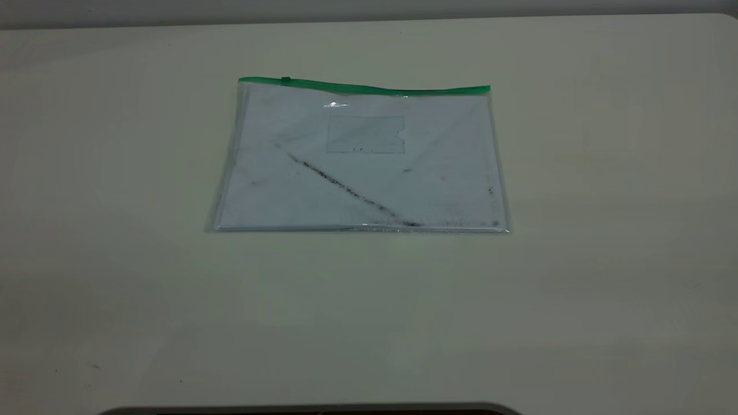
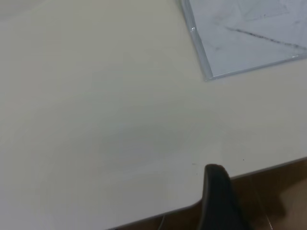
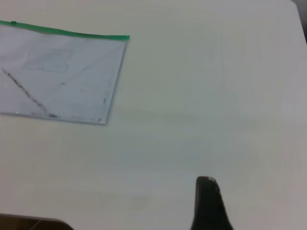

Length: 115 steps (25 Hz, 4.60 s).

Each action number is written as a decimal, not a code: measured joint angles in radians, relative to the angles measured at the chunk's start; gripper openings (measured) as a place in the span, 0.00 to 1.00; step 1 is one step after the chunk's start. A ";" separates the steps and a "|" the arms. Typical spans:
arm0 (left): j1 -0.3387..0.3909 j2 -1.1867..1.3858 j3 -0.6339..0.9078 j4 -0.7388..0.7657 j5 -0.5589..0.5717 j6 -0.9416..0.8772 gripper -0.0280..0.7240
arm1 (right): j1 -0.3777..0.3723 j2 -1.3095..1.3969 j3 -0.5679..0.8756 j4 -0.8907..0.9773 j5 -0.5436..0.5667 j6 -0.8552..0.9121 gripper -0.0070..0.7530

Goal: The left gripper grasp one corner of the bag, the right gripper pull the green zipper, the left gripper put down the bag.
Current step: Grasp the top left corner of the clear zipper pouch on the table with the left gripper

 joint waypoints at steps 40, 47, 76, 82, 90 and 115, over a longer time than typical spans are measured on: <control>0.000 0.049 -0.014 0.048 -0.067 -0.045 0.70 | 0.000 0.040 0.000 0.041 -0.003 -0.030 0.70; 0.000 0.476 -0.088 0.031 -0.308 -0.072 0.70 | 0.000 0.423 -0.018 0.236 -0.224 -0.239 0.70; 0.029 2.002 -0.766 -0.028 -0.714 0.034 0.70 | 0.000 1.717 -0.422 1.496 -0.536 -1.535 0.70; 0.066 2.246 -0.984 -0.248 -0.679 0.221 0.70 | 0.000 1.760 -0.427 1.501 -0.535 -1.537 0.70; 0.073 2.514 -1.246 -0.748 -0.540 0.706 0.70 | 0.000 1.779 -0.427 1.501 -0.535 -1.540 0.70; 0.073 2.794 -1.470 -1.026 -0.407 0.950 0.70 | 0.000 1.779 -0.427 1.502 -0.535 -1.543 0.70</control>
